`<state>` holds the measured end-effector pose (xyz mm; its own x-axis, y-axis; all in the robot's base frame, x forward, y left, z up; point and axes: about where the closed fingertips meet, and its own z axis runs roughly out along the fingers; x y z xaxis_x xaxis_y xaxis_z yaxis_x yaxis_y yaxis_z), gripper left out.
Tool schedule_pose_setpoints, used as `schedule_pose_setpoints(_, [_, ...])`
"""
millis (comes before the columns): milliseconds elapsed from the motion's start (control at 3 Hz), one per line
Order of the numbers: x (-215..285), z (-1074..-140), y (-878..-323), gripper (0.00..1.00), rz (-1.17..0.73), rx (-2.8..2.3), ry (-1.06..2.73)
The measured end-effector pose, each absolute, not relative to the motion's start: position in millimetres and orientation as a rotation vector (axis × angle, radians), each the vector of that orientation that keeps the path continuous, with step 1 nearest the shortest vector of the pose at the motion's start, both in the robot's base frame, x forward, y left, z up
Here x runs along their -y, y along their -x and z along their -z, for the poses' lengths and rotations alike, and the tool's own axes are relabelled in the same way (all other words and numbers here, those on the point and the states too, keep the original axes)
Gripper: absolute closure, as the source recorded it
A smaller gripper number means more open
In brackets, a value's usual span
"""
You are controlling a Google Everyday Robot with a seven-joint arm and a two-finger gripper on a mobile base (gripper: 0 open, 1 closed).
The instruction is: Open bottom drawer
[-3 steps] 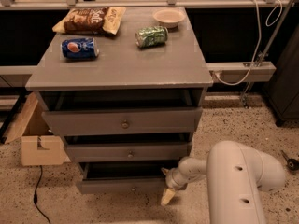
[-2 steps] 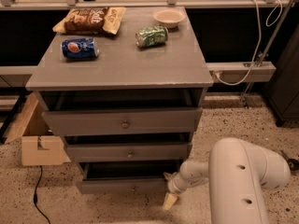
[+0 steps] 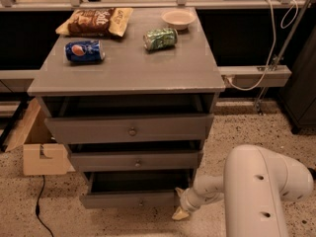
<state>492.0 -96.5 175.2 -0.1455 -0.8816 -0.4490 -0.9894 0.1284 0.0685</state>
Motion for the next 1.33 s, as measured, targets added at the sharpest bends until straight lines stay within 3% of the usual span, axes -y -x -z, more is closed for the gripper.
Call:
schedule_pose_setpoints(667, [99.2,-186.2,-484.3,0.88,-0.504,-2.116,1.820])
schedule_pose_setpoints(1000, [99.2,-187.0,-484.4,0.88,-0.504,-2.116,1.820])
schedule_pose_setpoints(1333, [99.2,-187.0,-484.3,0.65,-0.504,-2.116,1.820])
